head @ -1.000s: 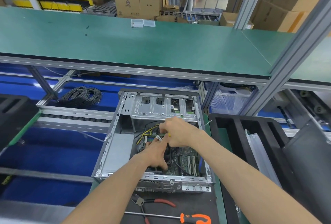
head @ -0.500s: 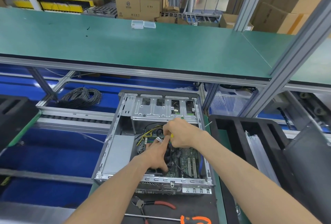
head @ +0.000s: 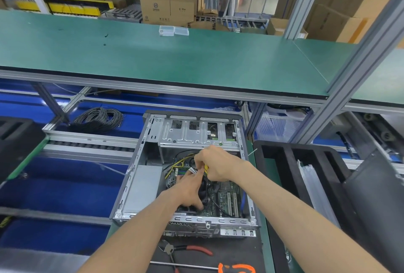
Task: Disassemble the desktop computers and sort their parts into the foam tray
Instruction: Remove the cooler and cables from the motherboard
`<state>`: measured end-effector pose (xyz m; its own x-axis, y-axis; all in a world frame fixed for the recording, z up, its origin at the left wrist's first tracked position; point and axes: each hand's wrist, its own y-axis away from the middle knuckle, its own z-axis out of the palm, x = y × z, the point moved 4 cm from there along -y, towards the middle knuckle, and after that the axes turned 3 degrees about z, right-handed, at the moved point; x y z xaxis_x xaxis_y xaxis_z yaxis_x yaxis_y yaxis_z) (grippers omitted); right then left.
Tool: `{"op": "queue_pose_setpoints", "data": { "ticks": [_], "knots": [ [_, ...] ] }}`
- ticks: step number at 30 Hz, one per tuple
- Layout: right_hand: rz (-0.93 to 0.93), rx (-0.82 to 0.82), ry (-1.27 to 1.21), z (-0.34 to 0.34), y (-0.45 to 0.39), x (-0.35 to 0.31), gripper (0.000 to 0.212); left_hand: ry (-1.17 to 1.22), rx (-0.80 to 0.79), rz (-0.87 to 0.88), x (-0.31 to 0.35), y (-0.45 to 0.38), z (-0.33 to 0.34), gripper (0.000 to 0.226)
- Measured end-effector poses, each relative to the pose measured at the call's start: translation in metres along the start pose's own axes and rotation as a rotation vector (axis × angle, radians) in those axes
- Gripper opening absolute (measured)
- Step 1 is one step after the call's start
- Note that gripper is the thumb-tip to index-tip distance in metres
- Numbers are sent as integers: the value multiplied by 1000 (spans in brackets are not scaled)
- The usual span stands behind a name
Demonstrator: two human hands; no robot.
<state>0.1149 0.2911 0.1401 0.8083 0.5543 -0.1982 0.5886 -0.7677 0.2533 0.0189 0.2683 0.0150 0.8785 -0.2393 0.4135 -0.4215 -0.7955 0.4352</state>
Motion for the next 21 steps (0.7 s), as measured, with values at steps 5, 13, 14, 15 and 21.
{"op": "queue_pose_setpoints", "data": {
  "ticks": [5,13,14,15,21],
  "knots": [
    [247,75,69,0,3,13,31,15,-14,-18,0,1,1,131],
    [-25,-20,43,0,3,-2,20,3,-10,0,0,1,1,120],
    [-30,-3,23,-1,4,-1,19,12,-11,3,0,1,0,119],
    [-14,25,3,0,4,2,17,27,-5,6,0,2,0,119],
    [246,68,48,0,0,15,37,46,-3,-5,0,1,1,130]
  ]
}}
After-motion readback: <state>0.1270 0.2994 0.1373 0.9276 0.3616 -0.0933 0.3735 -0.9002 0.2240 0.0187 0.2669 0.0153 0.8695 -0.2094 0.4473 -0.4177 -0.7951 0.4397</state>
